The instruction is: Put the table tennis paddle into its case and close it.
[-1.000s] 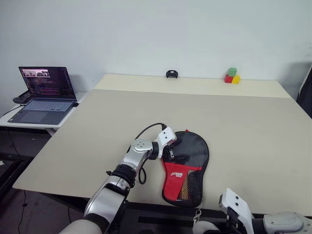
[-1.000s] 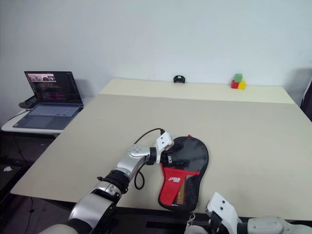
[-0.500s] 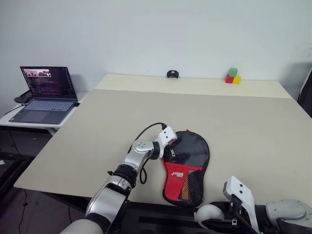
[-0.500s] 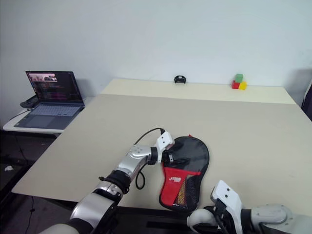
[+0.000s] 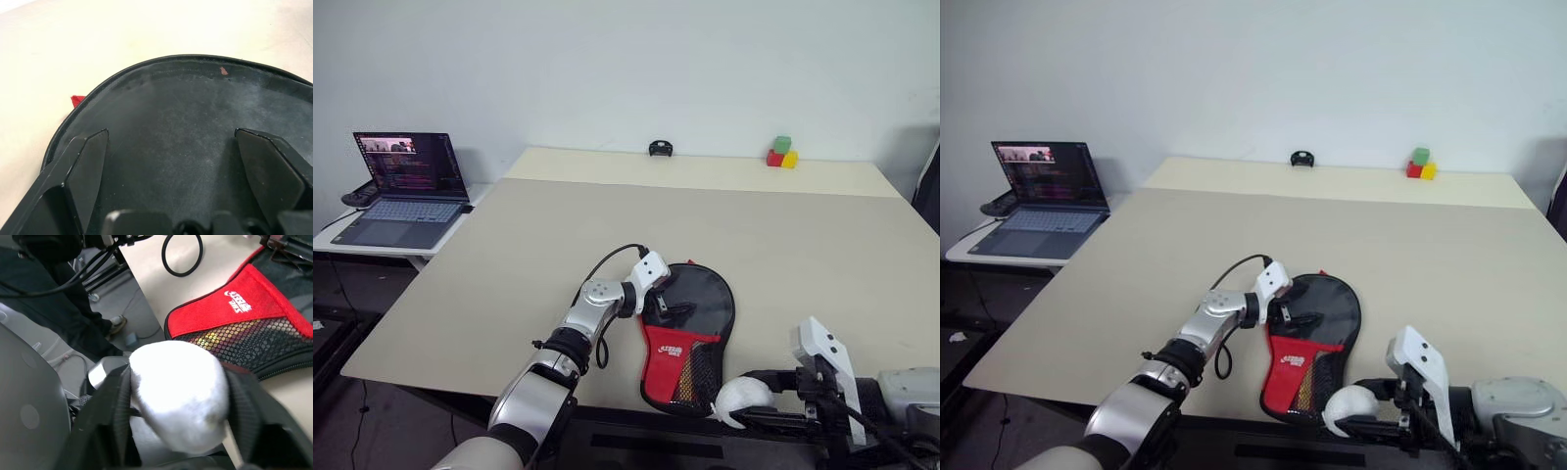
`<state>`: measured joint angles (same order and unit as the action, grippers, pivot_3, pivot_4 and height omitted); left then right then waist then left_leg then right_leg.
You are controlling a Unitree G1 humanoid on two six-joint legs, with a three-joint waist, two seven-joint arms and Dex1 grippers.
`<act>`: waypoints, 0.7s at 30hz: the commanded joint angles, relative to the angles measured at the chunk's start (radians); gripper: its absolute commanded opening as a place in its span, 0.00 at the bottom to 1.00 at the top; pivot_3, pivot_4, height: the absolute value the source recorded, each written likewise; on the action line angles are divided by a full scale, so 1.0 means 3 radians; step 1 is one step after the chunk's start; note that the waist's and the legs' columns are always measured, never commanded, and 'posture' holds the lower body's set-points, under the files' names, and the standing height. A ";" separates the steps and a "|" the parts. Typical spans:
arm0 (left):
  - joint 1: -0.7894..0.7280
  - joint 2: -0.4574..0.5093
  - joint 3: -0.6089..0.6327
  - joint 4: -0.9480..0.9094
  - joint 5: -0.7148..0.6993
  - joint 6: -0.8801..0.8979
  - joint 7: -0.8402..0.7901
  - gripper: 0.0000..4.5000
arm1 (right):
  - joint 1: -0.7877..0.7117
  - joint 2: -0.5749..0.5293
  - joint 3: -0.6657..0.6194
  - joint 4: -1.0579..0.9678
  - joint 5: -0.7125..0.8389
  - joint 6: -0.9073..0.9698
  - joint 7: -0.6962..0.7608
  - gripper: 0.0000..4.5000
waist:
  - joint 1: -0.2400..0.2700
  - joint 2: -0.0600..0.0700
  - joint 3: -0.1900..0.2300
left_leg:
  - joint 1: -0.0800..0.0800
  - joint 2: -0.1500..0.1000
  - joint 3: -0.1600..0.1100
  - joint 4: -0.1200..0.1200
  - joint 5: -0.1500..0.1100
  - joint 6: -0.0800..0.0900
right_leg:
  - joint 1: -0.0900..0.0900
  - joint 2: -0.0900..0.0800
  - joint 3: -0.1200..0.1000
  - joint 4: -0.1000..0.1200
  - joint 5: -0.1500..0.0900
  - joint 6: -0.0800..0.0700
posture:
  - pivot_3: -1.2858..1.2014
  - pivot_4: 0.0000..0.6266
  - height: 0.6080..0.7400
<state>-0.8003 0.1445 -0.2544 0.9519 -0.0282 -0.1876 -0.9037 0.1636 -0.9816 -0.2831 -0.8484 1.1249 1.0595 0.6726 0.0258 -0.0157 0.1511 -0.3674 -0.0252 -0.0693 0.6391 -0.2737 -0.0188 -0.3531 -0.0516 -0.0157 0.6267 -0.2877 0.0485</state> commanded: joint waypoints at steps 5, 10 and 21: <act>0.0263 0.0060 -0.0113 0.0309 0.0271 0.0108 0.0110 1.00 | -0.0130 -0.0226 -0.0024 -0.0011 0.0265 -0.0015 0.0144 1.00 | -0.0001 0.0000 0.0000 | 0.0000 0.0000 0.0000 -0.0001 0.0000 0.0000 | 0.0000 0.0000 0.0000 0.0000 0.0000 0.0000 | 0.52 0.24 1.00; 0.0287 0.0064 -0.0104 0.0255 0.0265 0.0113 0.0113 1.00 | -0.0525 -0.0144 0.0179 0.0283 0.0015 -0.0172 0.0080 1.00 | -0.0009 -0.0001 0.0001 | 0.0002 0.0000 0.0001 -0.0002 -0.0001 -0.0002 | 0.0000 -0.0002 0.0000 -0.0001 0.0000 0.0000 | 0.52 0.24 1.00; 0.0595 0.0234 0.0134 -0.0956 -0.0066 0.0574 0.0004 1.00 | -0.1351 0.0400 0.0767 0.1515 -0.1382 -0.1179 0.0189 1.00 | -0.0026 0.0000 0.0019 | -0.0030 -0.0001 0.0009 -0.0023 0.0011 0.0015 | -0.0029 -0.0001 0.0003 0.0001 0.0001 -0.0002 | 0.52 0.24 1.00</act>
<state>-0.6760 0.1886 -0.2121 0.6745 -0.0536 -0.0935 -0.8977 -0.2208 -0.8717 -0.0573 -0.4258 0.7573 0.7682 0.7063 0.0179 -0.0155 0.1566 -0.3822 -0.0260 -0.0656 0.6322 -0.2699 -0.0144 -0.3698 -0.0516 -0.0136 0.6301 -0.2872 0.0473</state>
